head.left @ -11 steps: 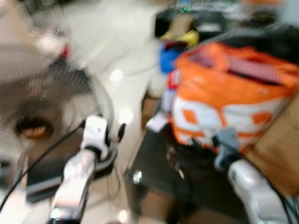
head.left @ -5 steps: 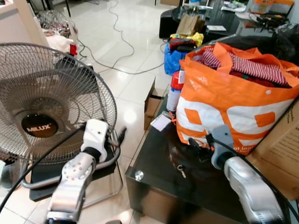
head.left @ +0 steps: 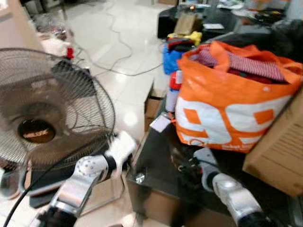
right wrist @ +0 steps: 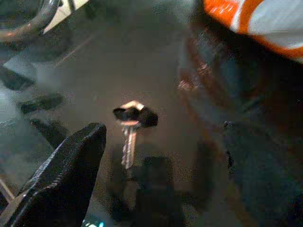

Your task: Hang keys on a hook

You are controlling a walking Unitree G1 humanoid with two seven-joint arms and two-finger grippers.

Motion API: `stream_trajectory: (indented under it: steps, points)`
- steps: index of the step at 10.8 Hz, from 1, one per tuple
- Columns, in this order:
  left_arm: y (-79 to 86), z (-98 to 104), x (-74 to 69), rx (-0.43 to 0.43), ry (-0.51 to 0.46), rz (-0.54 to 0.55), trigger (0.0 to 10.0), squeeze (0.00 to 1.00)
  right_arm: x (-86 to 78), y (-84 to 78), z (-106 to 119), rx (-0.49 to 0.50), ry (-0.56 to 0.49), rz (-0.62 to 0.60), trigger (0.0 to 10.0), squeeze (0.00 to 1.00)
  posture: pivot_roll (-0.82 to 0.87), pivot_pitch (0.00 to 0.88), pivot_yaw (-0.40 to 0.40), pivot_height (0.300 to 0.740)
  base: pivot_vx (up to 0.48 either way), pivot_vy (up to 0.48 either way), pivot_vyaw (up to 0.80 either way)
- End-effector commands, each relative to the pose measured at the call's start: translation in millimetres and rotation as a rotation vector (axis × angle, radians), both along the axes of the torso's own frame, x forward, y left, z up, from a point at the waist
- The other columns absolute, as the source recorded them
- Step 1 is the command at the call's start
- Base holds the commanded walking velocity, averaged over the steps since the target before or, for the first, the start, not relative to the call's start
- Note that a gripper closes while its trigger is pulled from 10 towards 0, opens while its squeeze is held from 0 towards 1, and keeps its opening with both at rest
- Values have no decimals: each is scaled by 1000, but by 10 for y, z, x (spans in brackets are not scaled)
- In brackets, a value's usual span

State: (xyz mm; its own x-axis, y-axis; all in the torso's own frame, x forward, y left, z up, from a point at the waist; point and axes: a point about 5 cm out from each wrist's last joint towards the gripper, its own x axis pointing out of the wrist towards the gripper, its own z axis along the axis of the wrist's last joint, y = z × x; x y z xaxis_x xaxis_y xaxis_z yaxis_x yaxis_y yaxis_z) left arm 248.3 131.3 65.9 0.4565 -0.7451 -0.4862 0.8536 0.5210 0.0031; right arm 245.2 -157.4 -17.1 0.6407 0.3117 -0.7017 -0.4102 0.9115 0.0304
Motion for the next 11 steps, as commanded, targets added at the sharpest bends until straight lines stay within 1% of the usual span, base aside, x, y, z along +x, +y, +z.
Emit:
stream_trajectory:
  steps: [1,2,3,4,5,7,8,9,10,11]
  points:
    - [25,5,-20,16,25,-43,10000,0,27,13,2,31,-3,-6,10000,1000,-65,0,-3,740,0,0,0]
    - [75,-4,-69,30,43,-65,10000,0,47,58,-24,63,3,-19,10000,1000,-61,0,-5,740,0,0,0]
    - [98,-3,-94,34,51,-72,10000,0,61,85,-43,63,-3,-22,10000,1000,-52,0,-9,740,0,0,0]
    - [124,0,-137,39,67,-81,10000,0,77,106,-75,67,-5,-47,10000,165,-38,0,-19,740,0,0,0]
    - [152,6,-182,41,83,-85,10000,0,87,125,-105,45,-1,-72,10000,0,-26,0,-23,740,0,0,0]
    - [220,37,-252,51,98,-86,10000,0,78,172,-172,11,3,-114,10000,0,7,0,-26,740,0,0,0]
    - [256,77,-281,59,103,-92,10000,0,101,176,-187,21,-7,-185,10000,0,17,0,-26,740,0,0,0]
    - [271,98,-296,61,106,-95,10000,0,106,180,-194,19,-5,-202,10000,0,17,0,-26,740,0,0,0]
    - [282,120,-317,60,115,-98,10000,0,107,181,-205,5,-2,-204,9647,0,16,0,-25,740,0,0,0]
    - [292,108,-336,59,125,-99,10000,0,111,177,-208,4,1,-207,4392,0,13,0,-20,740,0,0,0]
